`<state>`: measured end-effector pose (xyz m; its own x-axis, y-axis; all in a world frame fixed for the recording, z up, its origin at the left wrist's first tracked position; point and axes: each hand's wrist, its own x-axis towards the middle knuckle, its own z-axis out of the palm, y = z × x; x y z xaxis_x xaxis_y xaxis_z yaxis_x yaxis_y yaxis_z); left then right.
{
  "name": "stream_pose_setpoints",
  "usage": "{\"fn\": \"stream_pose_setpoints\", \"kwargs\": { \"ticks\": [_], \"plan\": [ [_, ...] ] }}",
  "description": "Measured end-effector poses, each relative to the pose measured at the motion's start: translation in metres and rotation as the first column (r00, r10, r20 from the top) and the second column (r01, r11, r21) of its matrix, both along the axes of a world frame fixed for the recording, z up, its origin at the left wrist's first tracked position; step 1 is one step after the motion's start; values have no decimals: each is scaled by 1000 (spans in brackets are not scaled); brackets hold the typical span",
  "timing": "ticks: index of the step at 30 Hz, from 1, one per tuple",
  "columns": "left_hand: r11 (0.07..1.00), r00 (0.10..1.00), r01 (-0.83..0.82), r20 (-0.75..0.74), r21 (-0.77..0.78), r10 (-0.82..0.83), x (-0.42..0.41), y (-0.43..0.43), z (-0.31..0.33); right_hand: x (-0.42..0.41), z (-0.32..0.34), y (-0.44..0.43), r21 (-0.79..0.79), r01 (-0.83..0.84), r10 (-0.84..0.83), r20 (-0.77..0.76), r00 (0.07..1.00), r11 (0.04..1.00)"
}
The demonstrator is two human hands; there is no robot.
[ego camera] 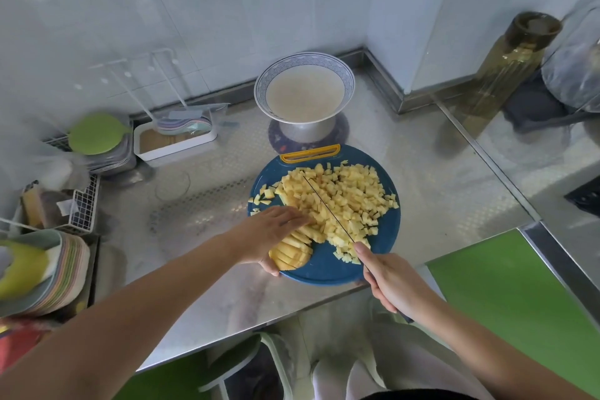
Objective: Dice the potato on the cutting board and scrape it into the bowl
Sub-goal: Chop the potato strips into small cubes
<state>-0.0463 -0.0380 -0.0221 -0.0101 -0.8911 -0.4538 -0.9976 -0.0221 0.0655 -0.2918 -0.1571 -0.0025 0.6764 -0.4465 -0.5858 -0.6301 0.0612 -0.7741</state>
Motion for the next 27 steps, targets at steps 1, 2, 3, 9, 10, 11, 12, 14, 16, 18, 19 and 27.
{"fn": "stream_pose_setpoints", "kwargs": {
  "ticks": [1,2,3,9,10,11,12,14,16,18,19,27],
  "plan": [
    [1000,1000,-22,-19,6,22,0,1,-4,-1,-1,1,-5,5,-5,1,1000,1000],
    [999,999,-34,-39,-2,34,0,3,-8,-1,-2,3,-11,7,-7,-1,1000,1000],
    [999,998,-38,-59,-15,37,0,4,-12,-2,-3,5,-15,10,-10,-4,1000,1000],
    [988,987,-67,-157,-141,45,3,2,-31,-2,-16,11,-39,54,-56,-30,998,998],
    [980,985,-81,-165,-182,51,2,3,-34,-2,-19,11,-45,54,-56,-43,997,998],
    [974,983,-98,-171,-203,64,0,4,-37,-2,-23,12,-35,56,-58,-56,997,998],
    [970,981,-117,-177,-213,80,-1,5,-39,-2,-25,14,-19,62,-63,-60,996,998],
    [953,968,-190,-206,-237,142,-2,10,-42,-2,-28,19,6,58,-58,-55,997,998],
    [910,936,-311,-252,-275,244,-7,16,-44,-2,-28,26,-31,34,-36,-77,996,999],
    [834,874,-470,-286,-289,393,-17,21,-47,-5,-31,34,-84,10,-16,-75,997,996],
    [778,827,-554,-301,-296,474,-24,22,-48,-6,-33,38,-86,3,-10,-79,997,996],
    [307,445,-873,-360,-379,820,-74,12,-54,4,-43,44,-176,-100,74,-146,986,979]
  ]
}}
